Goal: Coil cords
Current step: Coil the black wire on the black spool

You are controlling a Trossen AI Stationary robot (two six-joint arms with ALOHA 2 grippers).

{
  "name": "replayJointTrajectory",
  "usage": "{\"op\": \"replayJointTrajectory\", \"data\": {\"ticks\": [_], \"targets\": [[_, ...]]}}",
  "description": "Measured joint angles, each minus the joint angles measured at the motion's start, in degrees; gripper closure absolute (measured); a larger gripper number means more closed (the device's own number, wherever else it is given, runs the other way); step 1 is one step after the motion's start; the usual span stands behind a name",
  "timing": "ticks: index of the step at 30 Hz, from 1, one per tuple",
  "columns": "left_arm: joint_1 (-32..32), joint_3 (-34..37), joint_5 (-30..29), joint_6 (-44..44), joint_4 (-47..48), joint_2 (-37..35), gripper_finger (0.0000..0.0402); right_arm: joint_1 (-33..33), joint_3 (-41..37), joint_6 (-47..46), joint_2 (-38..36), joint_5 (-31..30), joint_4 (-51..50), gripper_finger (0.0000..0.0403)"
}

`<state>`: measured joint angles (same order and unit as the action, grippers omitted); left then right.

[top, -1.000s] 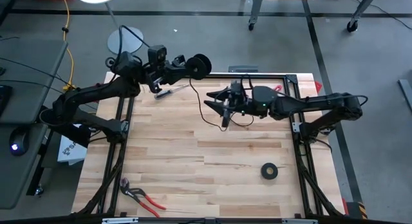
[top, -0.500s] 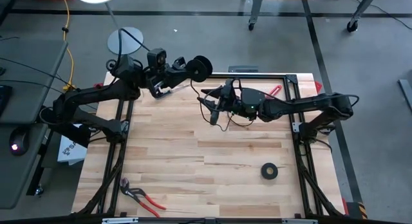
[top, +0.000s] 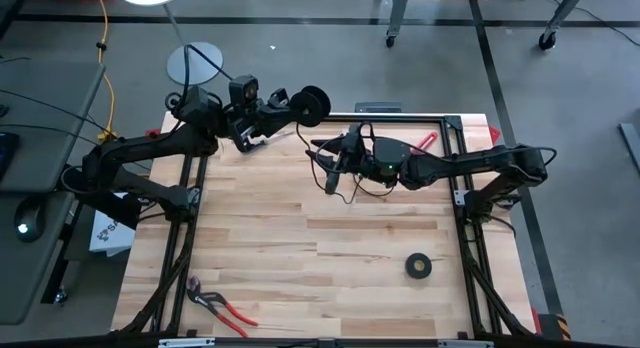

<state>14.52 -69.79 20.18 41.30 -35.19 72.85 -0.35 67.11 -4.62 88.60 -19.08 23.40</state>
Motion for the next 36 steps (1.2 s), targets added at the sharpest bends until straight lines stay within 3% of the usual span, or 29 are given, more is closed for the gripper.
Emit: {"op": "replayJointTrajectory", "data": {"ticks": [36], "targets": [[0.00,0.05,0.24,1.52,-2.42,2.22,0.0401,-0.54,0.00,-4.40,0.17,1.27,-2.10,0.0297]]}}
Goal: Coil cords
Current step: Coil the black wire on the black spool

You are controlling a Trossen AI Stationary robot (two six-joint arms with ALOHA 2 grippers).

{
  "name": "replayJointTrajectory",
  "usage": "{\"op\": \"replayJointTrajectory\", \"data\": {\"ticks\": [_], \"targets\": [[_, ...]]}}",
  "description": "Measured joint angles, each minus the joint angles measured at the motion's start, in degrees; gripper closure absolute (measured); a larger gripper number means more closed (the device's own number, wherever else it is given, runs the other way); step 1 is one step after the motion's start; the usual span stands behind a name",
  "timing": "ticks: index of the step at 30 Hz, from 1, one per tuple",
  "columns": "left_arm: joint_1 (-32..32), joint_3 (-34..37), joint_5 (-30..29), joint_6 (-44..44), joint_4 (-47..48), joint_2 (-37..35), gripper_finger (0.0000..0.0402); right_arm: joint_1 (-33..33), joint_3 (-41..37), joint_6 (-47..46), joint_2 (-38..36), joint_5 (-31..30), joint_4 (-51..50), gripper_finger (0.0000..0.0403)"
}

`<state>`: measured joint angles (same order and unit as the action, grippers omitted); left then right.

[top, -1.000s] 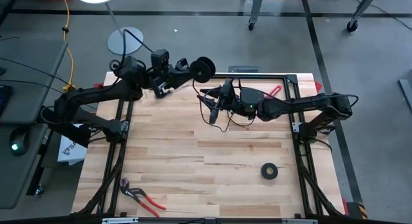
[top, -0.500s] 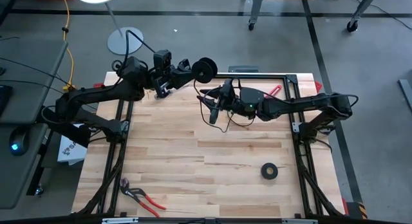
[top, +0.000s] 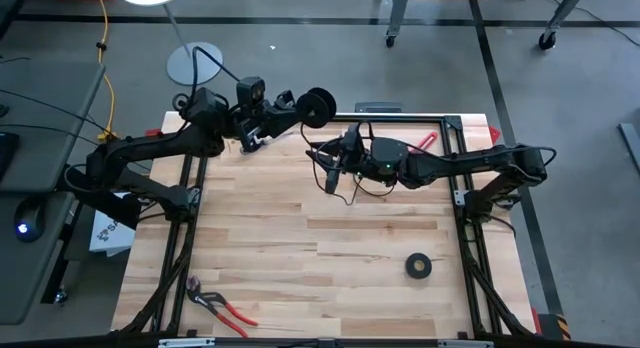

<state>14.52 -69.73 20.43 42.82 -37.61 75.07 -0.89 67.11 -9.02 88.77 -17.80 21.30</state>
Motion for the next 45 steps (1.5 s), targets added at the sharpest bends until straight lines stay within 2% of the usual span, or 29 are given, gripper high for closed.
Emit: {"op": "replayJointTrajectory", "data": {"ticks": [5,8,10,11,18,26,35,42,45], "targets": [[0.00,0.00,0.00,-0.01,0.00,0.00,0.0401,0.00,0.00,0.02,0.00,0.00,0.09,0.0308],[0.00,0.00,0.00,-0.01,0.05,0.00,0.0401,0.00,0.00,-0.43,0.00,-0.01,0.16,0.0348],[0.11,0.00,0.00,-0.01,0.03,0.00,0.0401,0.02,0.00,-3.09,0.00,-0.20,0.15,0.0386],[0.21,0.00,0.00,-0.01,0.03,0.00,0.0401,0.10,0.00,-4.69,-0.05,-0.73,0.14,0.0392],[3.49,0.00,0.96,0.04,3.61,-1.81,0.0401,2.25,0.00,-7.65,-3.07,0.01,-0.66,0.0400],[8.92,-0.01,2.06,-1.76,18.53,-7.67,0.0401,5.73,0.02,-7.67,-8.61,1.53,-6.76,0.0402],[10.44,-0.04,13.85,6.77,39.45,-10.91,0.0401,6.47,0.02,-7.32,-12.64,1.93,-9.49,0.0402],[8.03,-0.04,20.52,12.72,44.74,-10.70,0.0401,5.31,0.02,-5.53,-14.76,2.15,-9.91,0.0402],[6.64,-0.04,21.35,14.21,46.06,-10.10,0.0401,4.52,0.02,-5.51,-15.02,2.42,-9.86,0.0403]]}}
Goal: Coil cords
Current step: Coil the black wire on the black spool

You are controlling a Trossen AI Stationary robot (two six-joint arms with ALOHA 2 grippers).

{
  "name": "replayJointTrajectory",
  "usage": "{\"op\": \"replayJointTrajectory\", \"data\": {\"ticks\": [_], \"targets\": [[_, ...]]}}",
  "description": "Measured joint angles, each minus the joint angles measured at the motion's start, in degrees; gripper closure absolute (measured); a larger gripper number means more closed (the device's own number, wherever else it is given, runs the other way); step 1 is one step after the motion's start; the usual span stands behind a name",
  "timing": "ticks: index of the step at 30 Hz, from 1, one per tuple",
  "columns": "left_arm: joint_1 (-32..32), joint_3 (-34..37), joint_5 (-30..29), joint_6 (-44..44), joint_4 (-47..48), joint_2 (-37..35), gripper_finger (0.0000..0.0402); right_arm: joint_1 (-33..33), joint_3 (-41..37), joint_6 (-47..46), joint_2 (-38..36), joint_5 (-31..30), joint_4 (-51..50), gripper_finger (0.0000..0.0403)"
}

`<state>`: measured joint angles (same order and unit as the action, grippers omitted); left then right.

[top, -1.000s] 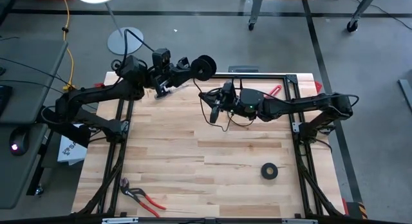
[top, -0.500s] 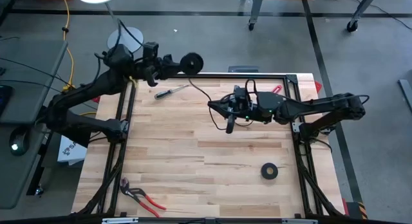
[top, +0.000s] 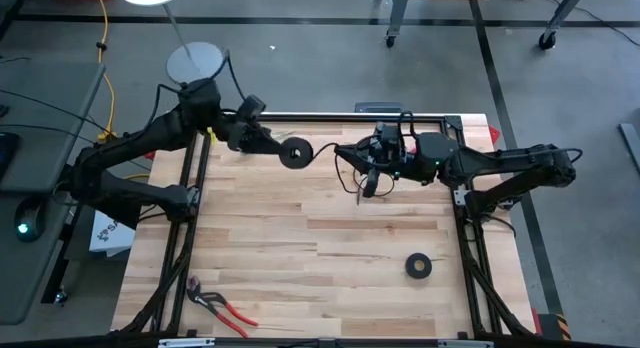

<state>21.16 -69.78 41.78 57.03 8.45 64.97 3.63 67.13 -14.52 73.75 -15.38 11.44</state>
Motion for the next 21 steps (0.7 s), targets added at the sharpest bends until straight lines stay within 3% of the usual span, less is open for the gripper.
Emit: {"op": "replayJointTrajectory", "data": {"ticks": [8,21], "targets": [[-4.81,0.00,3.42,4.82,-7.74,5.67,0.0401,-2.61,0.00,0.00,-0.02,2.11,0.23,0.0403],[-7.12,0.00,4.05,16.37,-46.15,20.64,0.0401,-3.67,0.00,-0.01,-0.04,5.70,3.48,0.0403]]}}
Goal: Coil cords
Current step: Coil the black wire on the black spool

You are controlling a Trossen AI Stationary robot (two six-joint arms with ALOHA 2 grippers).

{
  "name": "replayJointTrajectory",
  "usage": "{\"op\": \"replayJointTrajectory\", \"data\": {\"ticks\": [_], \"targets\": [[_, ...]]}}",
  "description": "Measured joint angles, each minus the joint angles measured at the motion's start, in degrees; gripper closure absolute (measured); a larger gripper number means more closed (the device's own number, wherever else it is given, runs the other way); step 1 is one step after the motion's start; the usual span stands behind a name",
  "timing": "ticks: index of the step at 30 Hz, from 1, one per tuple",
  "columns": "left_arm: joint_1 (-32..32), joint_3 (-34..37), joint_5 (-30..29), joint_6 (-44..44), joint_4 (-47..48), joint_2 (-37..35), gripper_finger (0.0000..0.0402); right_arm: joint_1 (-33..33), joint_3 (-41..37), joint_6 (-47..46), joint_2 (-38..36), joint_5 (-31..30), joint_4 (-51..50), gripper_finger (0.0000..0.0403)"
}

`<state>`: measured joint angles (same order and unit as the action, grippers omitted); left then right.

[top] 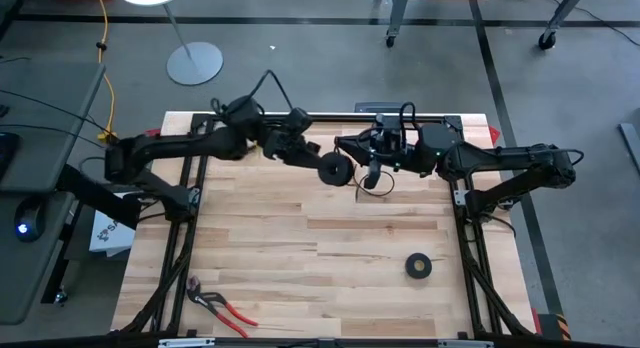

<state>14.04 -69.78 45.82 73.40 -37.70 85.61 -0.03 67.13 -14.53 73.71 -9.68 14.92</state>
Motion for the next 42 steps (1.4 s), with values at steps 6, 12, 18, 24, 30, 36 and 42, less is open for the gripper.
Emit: {"op": "replayJointTrajectory", "data": {"ticks": [6,12,18,24,30,36,42], "targets": [[0.03,0.00,-3.92,1.54,-15.58,4.06,0.0401,-0.02,0.00,-0.52,0.01,2.06,0.00,0.0403],[0.00,-1.44,-7.43,-3.68,-18.92,4.65,0.0401,-0.02,0.04,-1.09,0.15,3.97,0.50,0.0403],[0.37,-4.61,-14.87,-12.08,-19.02,4.58,0.0401,0.02,0.07,-4.58,0.15,6.39,0.79,0.0403],[1.06,-6.85,-15.90,-16.95,-18.90,4.56,0.0401,0.81,0.09,-4.69,0.13,6.67,1.09,0.0400],[2.18,-7.20,-14.62,-16.62,-19.13,4.32,0.0401,0.81,0.08,-4.92,0.14,4.94,0.54,0.0380],[4.01,-7.30,-11.42,-16.89,-18.37,3.45,0.0401,1.32,-0.04,-2.47,0.21,3.40,-1.93,0.0338],[5.14,-7.30,-10.17,-21.31,-13.88,0.83,0.0401,3.78,-0.04,1.72,-0.11,-1.33,-5.35,0.0280]]}}
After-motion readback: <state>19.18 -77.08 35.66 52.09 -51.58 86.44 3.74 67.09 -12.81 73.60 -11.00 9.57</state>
